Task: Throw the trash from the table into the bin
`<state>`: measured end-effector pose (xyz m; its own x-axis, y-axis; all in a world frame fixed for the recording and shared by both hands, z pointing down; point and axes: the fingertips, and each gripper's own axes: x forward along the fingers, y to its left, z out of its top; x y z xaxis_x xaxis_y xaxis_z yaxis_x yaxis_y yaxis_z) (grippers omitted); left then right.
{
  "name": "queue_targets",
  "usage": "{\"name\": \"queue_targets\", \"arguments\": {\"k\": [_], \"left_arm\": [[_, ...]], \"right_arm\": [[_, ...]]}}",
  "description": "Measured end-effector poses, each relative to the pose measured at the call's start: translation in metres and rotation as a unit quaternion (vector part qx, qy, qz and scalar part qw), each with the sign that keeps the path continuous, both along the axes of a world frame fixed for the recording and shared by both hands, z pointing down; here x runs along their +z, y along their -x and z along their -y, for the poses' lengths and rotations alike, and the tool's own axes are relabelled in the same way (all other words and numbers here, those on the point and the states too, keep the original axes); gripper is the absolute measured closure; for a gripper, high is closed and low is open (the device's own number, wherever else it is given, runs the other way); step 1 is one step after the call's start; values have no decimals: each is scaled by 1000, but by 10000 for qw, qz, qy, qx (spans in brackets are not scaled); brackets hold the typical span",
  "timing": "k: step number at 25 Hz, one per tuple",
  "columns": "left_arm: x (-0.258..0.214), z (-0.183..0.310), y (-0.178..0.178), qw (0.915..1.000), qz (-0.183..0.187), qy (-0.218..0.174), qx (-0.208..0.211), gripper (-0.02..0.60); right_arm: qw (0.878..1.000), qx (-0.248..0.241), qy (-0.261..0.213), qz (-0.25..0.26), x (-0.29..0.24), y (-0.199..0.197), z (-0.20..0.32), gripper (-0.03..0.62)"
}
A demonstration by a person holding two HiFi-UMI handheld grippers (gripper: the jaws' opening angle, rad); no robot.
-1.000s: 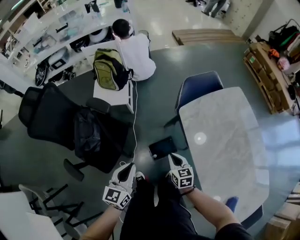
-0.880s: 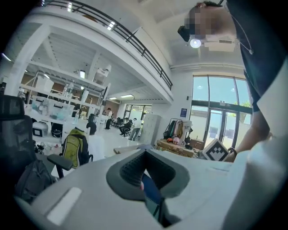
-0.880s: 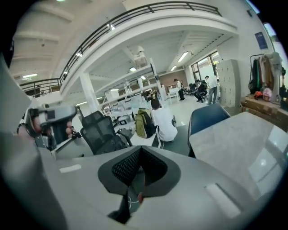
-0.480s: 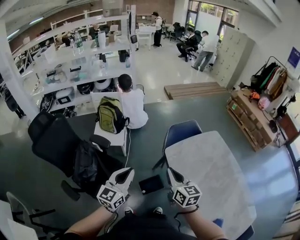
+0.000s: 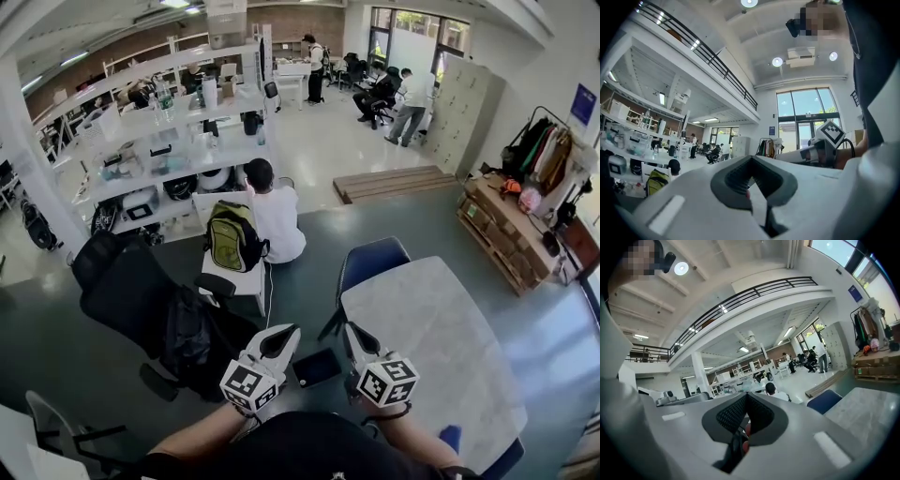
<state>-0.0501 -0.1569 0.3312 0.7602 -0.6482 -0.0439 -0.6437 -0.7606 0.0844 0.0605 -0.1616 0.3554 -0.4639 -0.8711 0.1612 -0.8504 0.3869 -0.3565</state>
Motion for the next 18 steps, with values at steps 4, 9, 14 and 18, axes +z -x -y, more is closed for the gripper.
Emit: {"name": "queue_targets", "arguments": {"k": [4, 9, 14, 18], "left_arm": [[-1, -8, -2, 9997, 152, -175, 1, 580], [-5, -8, 2, 9996, 141, -231, -28, 580], [-7, -7, 7, 9997, 79, -226, -97, 581], [-3, -6, 14, 9997, 60, -215, -100, 580]], "right_arm": [[10000, 37, -15, -49, 2, 0, -8, 567], [9999, 58, 46, -93, 6, 4, -8, 568], [9995, 31, -97, -303, 0, 7, -4, 568], [9995, 27, -101, -312, 2, 13, 0, 568]]}}
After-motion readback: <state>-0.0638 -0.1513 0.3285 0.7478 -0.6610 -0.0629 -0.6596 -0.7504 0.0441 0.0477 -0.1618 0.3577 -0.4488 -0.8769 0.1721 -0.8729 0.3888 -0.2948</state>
